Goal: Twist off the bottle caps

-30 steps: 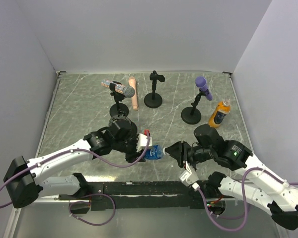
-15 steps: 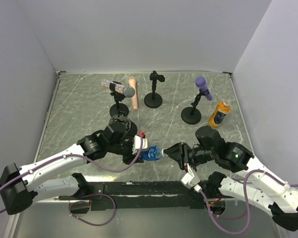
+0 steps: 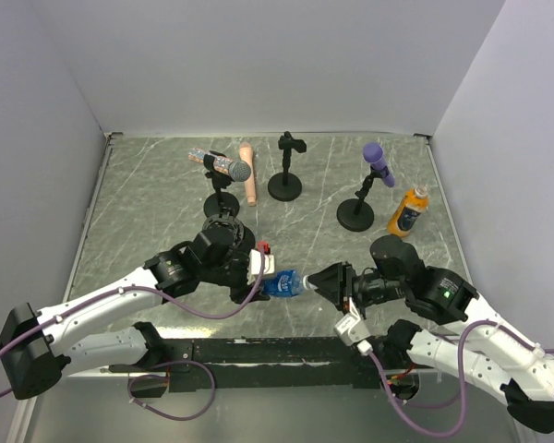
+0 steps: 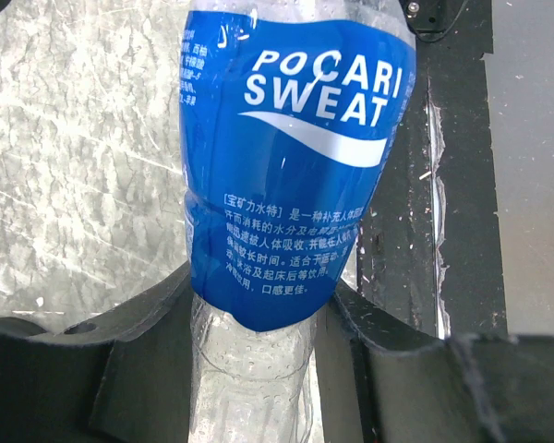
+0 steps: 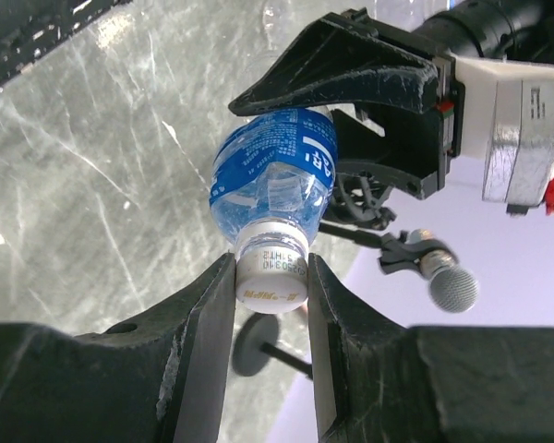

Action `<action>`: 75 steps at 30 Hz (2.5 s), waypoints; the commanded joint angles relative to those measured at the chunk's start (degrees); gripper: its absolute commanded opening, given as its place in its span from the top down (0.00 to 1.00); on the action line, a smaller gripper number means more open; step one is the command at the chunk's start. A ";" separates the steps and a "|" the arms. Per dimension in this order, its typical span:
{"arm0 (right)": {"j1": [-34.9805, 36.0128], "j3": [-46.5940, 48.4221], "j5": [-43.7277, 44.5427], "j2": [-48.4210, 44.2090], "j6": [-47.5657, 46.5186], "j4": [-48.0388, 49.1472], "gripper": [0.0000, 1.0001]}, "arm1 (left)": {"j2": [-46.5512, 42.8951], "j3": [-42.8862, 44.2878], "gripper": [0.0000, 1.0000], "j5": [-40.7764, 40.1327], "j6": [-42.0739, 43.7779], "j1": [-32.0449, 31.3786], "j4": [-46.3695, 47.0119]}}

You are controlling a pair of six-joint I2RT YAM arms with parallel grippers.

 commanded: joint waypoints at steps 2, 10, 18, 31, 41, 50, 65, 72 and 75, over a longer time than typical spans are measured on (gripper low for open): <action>0.32 5.12 -3.26 -0.53 10.88 -1.00 0.82 | -0.13 -1.15 0.99 -7.58 -2.49 1.98 -3.89; -0.48 6.81 -3.53 -0.50 13.92 -4.87 0.82 | -1.45 -1.59 0.99 -7.67 -2.49 1.98 -3.53; -0.39 1.07 1.04 -0.80 1.48 -1.80 0.79 | 0.83 0.35 0.99 1.64 -6.87 1.98 0.32; -1.00 10.75 -1.68 8.80 9.40 -6.10 0.66 | 4.70 -1.41 0.99 2.79 -13.91 1.80 11.14; -0.91 12.42 -2.03 10.03 15.90 -4.26 0.48 | 5.49 -1.85 0.99 2.26 -14.35 1.89 12.73; -2.57 16.27 -1.94 11.77 32.74 0.93 0.25 | 4.97 -2.20 0.99 1.56 -13.65 1.80 12.11; -23.50 38.26 -21.72 40.08 87.88 -19.81 0.21 | -1.36 -6.07 0.99 -8.28 -17.69 1.89 20.37; -24.73 36.50 -21.90 42.72 92.55 -18.14 0.22 | -2.24 -6.60 0.99 -9.69 -20.59 1.89 20.81; -24.73 36.68 -21.63 42.90 91.76 -18.67 0.24 | -2.16 -6.33 0.99 -10.13 -20.68 1.89 20.20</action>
